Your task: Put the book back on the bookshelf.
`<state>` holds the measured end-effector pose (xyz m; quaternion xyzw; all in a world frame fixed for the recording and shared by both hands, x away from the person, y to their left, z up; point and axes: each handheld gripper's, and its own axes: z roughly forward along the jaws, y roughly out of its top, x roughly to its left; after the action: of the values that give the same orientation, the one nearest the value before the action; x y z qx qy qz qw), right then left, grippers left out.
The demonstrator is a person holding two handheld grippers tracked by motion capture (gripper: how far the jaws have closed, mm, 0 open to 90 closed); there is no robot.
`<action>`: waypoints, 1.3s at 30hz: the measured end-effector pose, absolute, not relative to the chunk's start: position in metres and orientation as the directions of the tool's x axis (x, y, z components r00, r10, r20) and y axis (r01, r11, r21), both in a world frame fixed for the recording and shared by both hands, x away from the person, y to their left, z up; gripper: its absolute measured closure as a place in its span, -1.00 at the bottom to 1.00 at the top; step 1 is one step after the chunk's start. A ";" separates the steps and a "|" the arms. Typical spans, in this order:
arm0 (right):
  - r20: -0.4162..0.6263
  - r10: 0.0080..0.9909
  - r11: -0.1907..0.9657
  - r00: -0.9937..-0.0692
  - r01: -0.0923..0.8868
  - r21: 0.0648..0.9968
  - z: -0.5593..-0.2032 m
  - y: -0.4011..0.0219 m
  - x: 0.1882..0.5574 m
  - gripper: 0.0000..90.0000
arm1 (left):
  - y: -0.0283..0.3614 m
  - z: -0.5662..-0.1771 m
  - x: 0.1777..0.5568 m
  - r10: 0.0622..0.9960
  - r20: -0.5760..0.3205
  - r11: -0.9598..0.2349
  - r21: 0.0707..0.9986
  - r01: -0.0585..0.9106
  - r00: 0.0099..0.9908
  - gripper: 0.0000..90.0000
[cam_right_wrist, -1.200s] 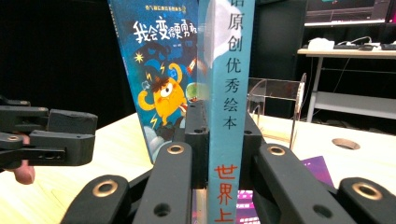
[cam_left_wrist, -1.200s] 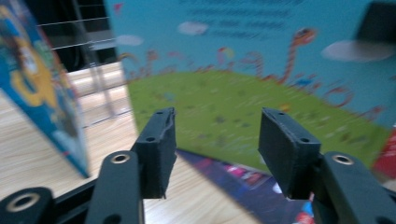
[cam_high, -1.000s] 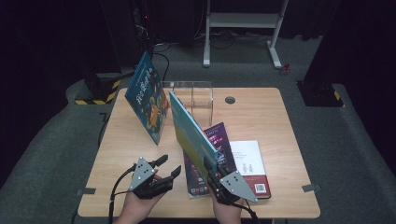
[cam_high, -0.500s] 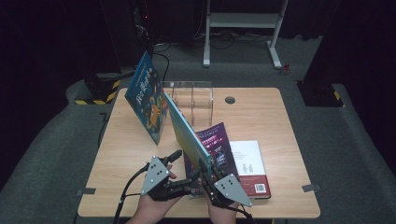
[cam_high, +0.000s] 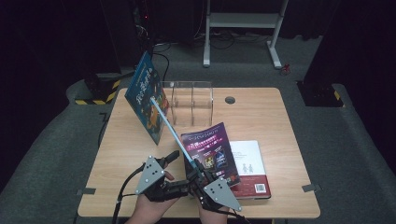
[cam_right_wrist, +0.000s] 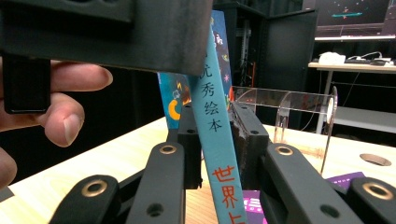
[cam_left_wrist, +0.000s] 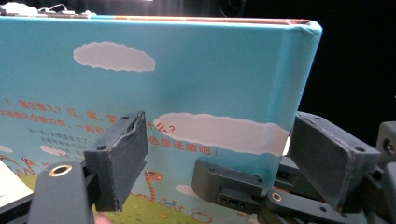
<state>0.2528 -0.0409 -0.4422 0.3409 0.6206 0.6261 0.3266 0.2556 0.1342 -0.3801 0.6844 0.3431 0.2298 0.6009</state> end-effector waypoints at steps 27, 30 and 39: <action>0.036 0.835 -0.043 -0.550 -0.001 0.999 -0.442 -0.035 0.248 0.65 | 0.124 -0.381 0.258 0.773 -0.095 -0.029 0.982 0.185 0.627 -0.50; 0.028 0.834 -0.035 -0.551 -0.002 0.999 -0.443 -0.034 0.247 0.65 | 0.124 -0.380 0.258 0.777 -0.090 -0.030 0.983 0.181 0.623 -0.50; 0.015 0.828 -0.025 -0.560 -0.011 1.000 -0.441 -0.030 0.247 0.63 | 0.125 -0.380 0.257 0.789 -0.091 -0.014 0.986 0.167 0.607 -0.48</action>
<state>0.2467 -0.0302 -0.4412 0.3325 0.6147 0.6341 0.3309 0.2571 0.1252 -0.3802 0.6637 0.3601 0.2582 0.6027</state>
